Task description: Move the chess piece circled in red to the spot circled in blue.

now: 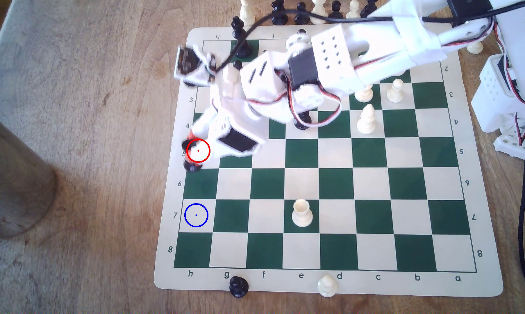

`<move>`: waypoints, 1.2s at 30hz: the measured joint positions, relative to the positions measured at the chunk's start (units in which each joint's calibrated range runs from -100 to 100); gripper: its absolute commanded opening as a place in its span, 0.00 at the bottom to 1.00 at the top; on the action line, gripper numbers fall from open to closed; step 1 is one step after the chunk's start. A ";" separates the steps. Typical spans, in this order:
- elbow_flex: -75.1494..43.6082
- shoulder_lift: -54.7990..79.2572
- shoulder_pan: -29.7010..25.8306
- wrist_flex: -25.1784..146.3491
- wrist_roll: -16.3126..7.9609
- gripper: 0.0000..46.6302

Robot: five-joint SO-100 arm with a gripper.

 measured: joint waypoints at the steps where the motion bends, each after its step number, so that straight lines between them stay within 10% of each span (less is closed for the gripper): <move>1: 0.00 0.00 -0.44 0.32 0.00 0.01; 36: -14.28 11.81 -6.49 4.22 0.00 0.05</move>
